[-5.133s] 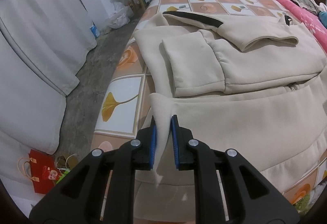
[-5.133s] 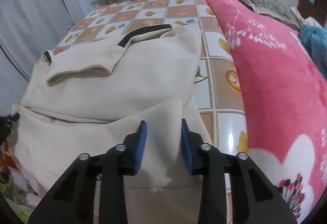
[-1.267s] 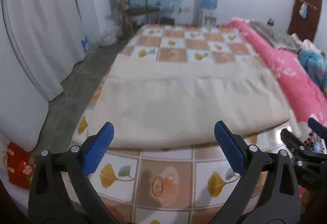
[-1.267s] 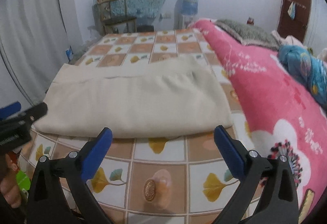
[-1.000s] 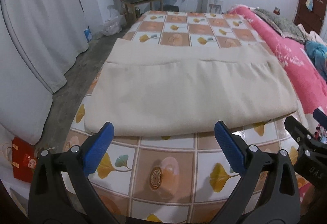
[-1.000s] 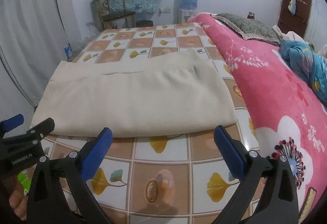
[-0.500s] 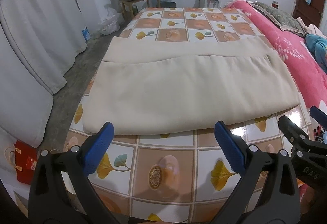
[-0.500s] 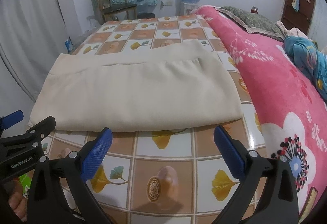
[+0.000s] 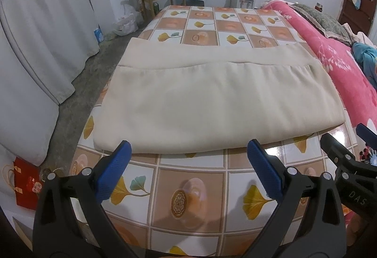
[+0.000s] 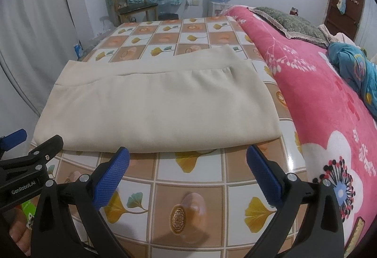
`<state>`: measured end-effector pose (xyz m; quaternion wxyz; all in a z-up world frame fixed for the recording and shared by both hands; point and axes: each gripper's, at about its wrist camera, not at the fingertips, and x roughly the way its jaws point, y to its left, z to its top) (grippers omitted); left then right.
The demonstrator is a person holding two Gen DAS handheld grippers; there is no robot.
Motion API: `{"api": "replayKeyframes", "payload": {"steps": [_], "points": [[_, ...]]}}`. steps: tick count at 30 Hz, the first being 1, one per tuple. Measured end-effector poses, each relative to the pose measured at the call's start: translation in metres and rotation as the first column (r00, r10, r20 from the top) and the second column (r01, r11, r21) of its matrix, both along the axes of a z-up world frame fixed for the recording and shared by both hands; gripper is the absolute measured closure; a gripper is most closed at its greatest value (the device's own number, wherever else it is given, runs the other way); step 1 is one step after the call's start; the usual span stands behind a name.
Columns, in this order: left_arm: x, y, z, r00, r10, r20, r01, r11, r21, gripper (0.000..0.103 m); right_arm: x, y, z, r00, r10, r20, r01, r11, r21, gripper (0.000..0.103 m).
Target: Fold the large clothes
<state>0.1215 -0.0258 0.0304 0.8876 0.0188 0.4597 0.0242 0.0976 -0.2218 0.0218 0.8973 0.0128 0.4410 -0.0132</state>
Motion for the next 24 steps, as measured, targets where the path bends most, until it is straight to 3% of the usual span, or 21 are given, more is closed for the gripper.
{"api": "replayKeyframes", "payload": {"steps": [24], "points": [[0.0026,-0.0009,-0.0009,1.0,0.004,-0.002,-0.004,1.0,-0.01,0.008,0.0038,-0.0038,0.0023,1.0,-0.001,0.0,0.001,1.0,-0.006,0.006]]}}
